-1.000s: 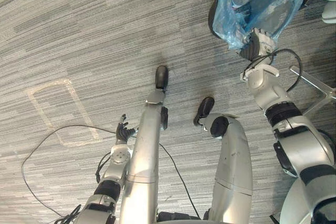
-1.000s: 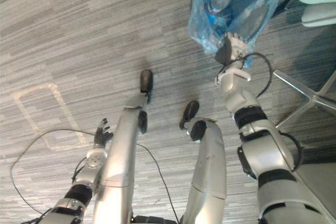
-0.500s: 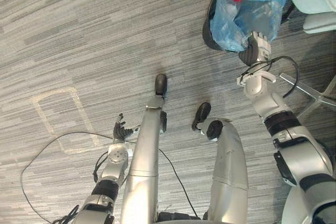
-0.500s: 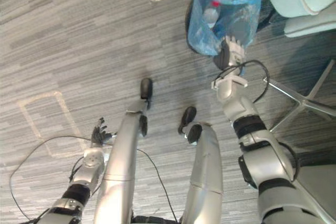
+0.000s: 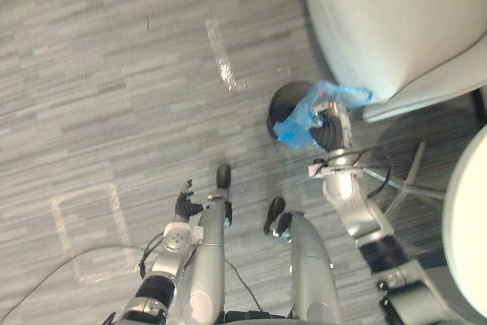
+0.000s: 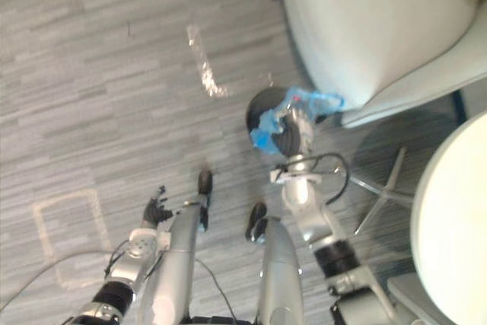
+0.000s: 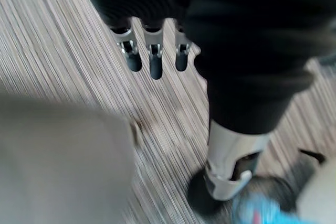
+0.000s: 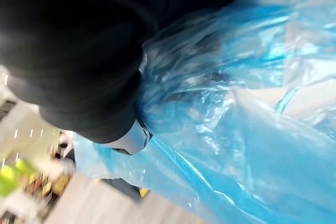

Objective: Gather rubbish on tea table into small bin, then transfer packed bag to large trash can.

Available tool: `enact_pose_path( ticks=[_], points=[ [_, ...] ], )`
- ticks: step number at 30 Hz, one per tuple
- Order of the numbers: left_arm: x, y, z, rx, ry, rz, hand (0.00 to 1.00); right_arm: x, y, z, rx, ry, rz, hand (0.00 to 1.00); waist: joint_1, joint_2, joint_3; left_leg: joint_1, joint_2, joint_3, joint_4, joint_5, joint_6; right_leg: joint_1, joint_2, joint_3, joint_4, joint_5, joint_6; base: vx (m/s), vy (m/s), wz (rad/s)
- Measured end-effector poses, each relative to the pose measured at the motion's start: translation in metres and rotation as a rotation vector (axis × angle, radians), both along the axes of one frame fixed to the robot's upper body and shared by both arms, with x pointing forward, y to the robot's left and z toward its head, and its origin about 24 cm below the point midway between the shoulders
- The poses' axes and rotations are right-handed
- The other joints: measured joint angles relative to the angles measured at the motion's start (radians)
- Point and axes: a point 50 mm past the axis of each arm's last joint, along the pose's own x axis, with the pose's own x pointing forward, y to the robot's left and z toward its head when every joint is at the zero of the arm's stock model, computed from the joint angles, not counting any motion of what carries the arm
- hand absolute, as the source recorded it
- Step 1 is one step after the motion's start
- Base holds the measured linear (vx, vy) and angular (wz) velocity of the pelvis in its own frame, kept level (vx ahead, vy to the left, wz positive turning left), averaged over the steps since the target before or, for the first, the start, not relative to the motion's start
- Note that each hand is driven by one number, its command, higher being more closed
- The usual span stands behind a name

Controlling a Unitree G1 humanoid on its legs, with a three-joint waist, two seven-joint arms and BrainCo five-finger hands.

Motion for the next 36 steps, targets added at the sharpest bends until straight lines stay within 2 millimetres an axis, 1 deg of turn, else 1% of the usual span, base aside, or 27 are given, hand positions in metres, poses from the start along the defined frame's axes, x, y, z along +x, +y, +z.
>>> enact_pose_path(
  ticks=[1,2,3,5,6,8,9,10,11,13,14,16,17,18,19,20,21,23,24,27,29,30,31,34,36],
  points=[
    [-0.008,-0.003,-0.008,0.01,0.04,-0.027,0.0,-0.007,0.0,-0.007,0.009,0.016,0.003,1.0,-0.011,-0.009,-0.034,0.044,-0.004,0.002,-0.026,0.001,-0.002,0.048,0.001,0.0,-0.04,0.005,0.006,0.24,0.031,-0.03],
    [-0.015,-0.004,-0.015,0.018,0.078,-0.039,0.0,-0.01,0.001,-0.013,0.018,0.036,0.004,1.0,-0.023,-0.009,-0.059,0.083,-0.006,0.002,-0.048,0.001,-0.002,0.095,0.007,0.001,-0.083,0.017,0.013,0.17,0.016,-0.03],
    [-0.018,-0.004,-0.018,0.024,0.09,-0.045,0.0,-0.011,0.001,-0.015,0.018,0.045,0.006,1.0,-0.025,-0.01,-0.065,0.098,-0.006,0.004,-0.057,0.001,-0.002,0.111,0.009,0.002,-0.099,0.021,0.013,0.15,0.02,-0.12],
    [-0.03,-0.003,-0.027,0.04,0.145,-0.056,0.0,-0.016,-0.001,-0.025,0.003,0.088,0.021,1.0,-0.028,-0.006,-0.096,0.175,0.004,0.019,-0.108,0.002,-0.002,0.2,0.033,0.021,-0.202,0.059,0.02,0.13,0.034,-0.25],
    [-0.032,-0.003,-0.029,0.042,0.152,-0.057,0.0,-0.017,-0.001,-0.026,0.0,0.094,0.024,1.0,-0.029,-0.006,-0.099,0.188,0.006,0.021,-0.116,0.002,-0.002,0.215,0.036,0.024,-0.219,0.065,0.021,0.14,0.045,-0.27],
    [-0.041,0.0,-0.034,0.053,0.188,-0.073,0.0,-0.019,-0.001,-0.03,-0.009,0.12,0.039,1.0,-0.034,-0.004,-0.12,0.265,0.004,0.033,-0.166,0.004,-0.002,0.293,0.044,0.037,-0.298,0.092,0.027,0.16,0.046,-0.25],
    [-0.047,0.002,-0.037,0.058,0.204,-0.071,0.0,-0.022,-0.003,-0.035,-0.02,0.141,0.039,1.0,-0.037,-0.004,-0.151,0.315,0.003,0.047,-0.211,0.011,-0.002,0.346,0.047,0.045,-0.358,0.113,0.031,0.15,0.038,-0.22],
    [-0.049,0.002,-0.037,0.06,0.207,-0.072,0.0,-0.023,-0.004,-0.036,-0.023,0.146,0.04,1.0,-0.037,-0.004,-0.161,0.334,0.002,0.05,-0.228,0.014,-0.002,0.364,0.049,0.047,-0.38,0.121,0.032,0.17,0.034,-0.22],
    [-0.054,0.003,-0.038,0.059,0.209,-0.07,0.0,-0.027,-0.006,-0.039,-0.029,0.154,0.044,1.0,-0.041,-0.003,-0.192,0.382,-0.003,0.058,-0.273,0.022,-0.002,0.408,0.052,0.057,-0.438,0.142,0.036,0.14,0.032,-0.19],
    [-0.053,0.0,-0.032,0.049,0.17,-0.077,0.0,-0.029,-0.009,-0.039,-0.038,0.15,0.057,1.0,-0.044,0.0,-0.241,0.429,-0.006,0.078,-0.329,0.032,-0.001,0.448,0.053,0.076,-0.497,0.165,0.037,0.11,0.025,-0.27],
    [-0.052,-0.002,-0.03,0.048,0.16,-0.085,0.0,-0.029,-0.01,-0.038,-0.043,0.146,0.059,1.0,-0.045,0.002,-0.245,0.439,-0.008,0.08,-0.339,0.035,0.001,0.455,0.053,0.08,-0.506,0.168,0.038,0.09,0.012,-0.22],
    [-0.042,-0.016,-0.014,0.031,0.072,-0.142,0.0,-0.031,-0.013,-0.031,-0.076,0.119,0.084,1.0,-0.048,0.014,-0.26,0.474,-0.014,0.09,-0.386,0.051,0.001,0.471,0.053,0.095,-0.524,0.179,0.038,0.06,0.01,-0.16],
    [-0.04,-0.02,-0.009,0.028,0.042,-0.157,0.0,-0.032,-0.013,-0.029,-0.077,0.111,0.096,1.0,-0.05,0.015,-0.26,0.487,-0.015,0.093,-0.4,0.058,0.002,0.483,0.053,0.098,-0.53,0.182,0.038,0.04,0.004,-0.17],
    [-0.034,-0.025,0.001,0.028,-0.012,-0.181,0.0,-0.032,-0.013,-0.029,-0.075,0.111,0.11,1.0,-0.054,0.018,-0.263,0.511,-0.015,0.094,-0.425,0.067,0.002,0.499,0.055,0.104,-0.544,0.191,0.042,0.02,0.0,-0.09],
    [-0.033,-0.026,0.004,0.029,-0.029,-0.187,0.0,-0.032,-0.014,-0.029,-0.072,0.113,0.115,1.0,-0.056,0.018,-0.265,0.515,-0.016,0.095,-0.43,0.068,0.002,0.498,0.055,0.106,-0.545,0.191,0.042,0.0,0.002,-0.1],
    [-0.03,-0.032,0.014,0.025,-0.085,-0.211,0.0,-0.032,-0.015,-0.028,-0.081,0.111,0.121,1.0,-0.058,0.02,-0.269,0.528,-0.017,0.098,-0.451,0.077,0.002,0.498,0.057,0.114,-0.546,0.192,0.042,-0.02,0.002,-0.07],
    [-0.029,-0.035,0.019,0.025,-0.11,-0.224,0.0,-0.032,-0.016,-0.027,-0.085,0.109,0.125,1.0,-0.06,0.023,-0.274,0.53,-0.018,0.099,-0.463,0.083,0.002,0.498,0.057,0.116,-0.547,0.192,0.043,-0.01,0.001,-0.1],
    [-0.024,-0.043,0.034,0.022,-0.194,-0.258,0.0,-0.034,-0.016,-0.021,-0.09,0.084,0.147,1.0,-0.07,0.038,-0.285,0.556,-0.019,0.102,-0.521,0.115,0.006,0.499,0.059,0.123,-0.555,0.202,0.043,-0.01,0.01,-0.08],
    [-0.022,-0.043,0.039,0.029,-0.219,-0.266,0.0,-0.034,-0.016,-0.019,-0.092,0.078,0.153,1.0,-0.071,0.04,-0.286,0.558,-0.019,0.102,-0.524,0.117,0.007,0.499,0.06,0.124,-0.556,0.204,0.043,-0.02,0.014,-0.07],
    [-0.014,-0.046,0.063,0.053,-0.339,-0.316,0.0,-0.035,-0.017,-0.017,-0.081,0.077,0.183,1.0,-0.075,0.05,-0.299,0.58,-0.019,0.104,-0.525,0.118,0.007,0.515,0.063,0.139,-0.563,0.207,0.043,-0.04,0.012,-0.06],
    [-0.008,-0.048,0.073,0.082,-0.389,-0.345,0.0,-0.037,-0.013,-0.01,-0.102,0.06,0.236,1.0,-0.077,0.065,-0.313,0.58,-0.019,0.104,-0.526,0.118,0.007,0.518,0.066,0.143,-0.573,0.215,0.045,-0.05,0.01,-0.04],
    [-0.007,-0.048,0.076,0.083,-0.399,-0.348,0.0,-0.037,-0.012,-0.008,-0.107,0.053,0.244,1.0,-0.077,0.068,-0.315,0.58,-0.019,0.104,-0.528,0.119,0.008,0.518,0.066,0.143,-0.573,0.216,0.045,-0.05,0.005,-0.02],
    [-0.004,-0.051,0.083,0.087,-0.432,-0.367,0.0,-0.038,-0.011,-0.003,-0.109,0.035,0.267,1.0,-0.079,0.076,-0.321,0.581,-0.019,0.104,-0.531,0.12,0.008,0.518,0.067,0.144,-0.573,0.218,0.046,-0.05,0.006,0.0],
    [0.003,-0.058,0.101,0.087,-0.516,-0.407,0.0,-0.036,-0.008,0.006,-0.118,-0.001,0.303,1.0,-0.08,0.085,-0.327,0.581,-0.018,0.106,-0.532,0.125,0.008,0.516,0.07,0.147,-0.573,0.222,0.046,-0.05,0.011,-0.03],
    [0.01,-0.058,0.124,0.134,-0.626,-0.458,0.0,-0.033,-0.004,0.013,-0.149,-0.024,0.344,1.0,-0.081,0.086,-0.328,0.581,-0.016,0.113,-0.532,0.131,0.006,0.511,0.075,0.156,-0.575,0.227,0.045,-0.05,0.008,-0.1]
  ],
)
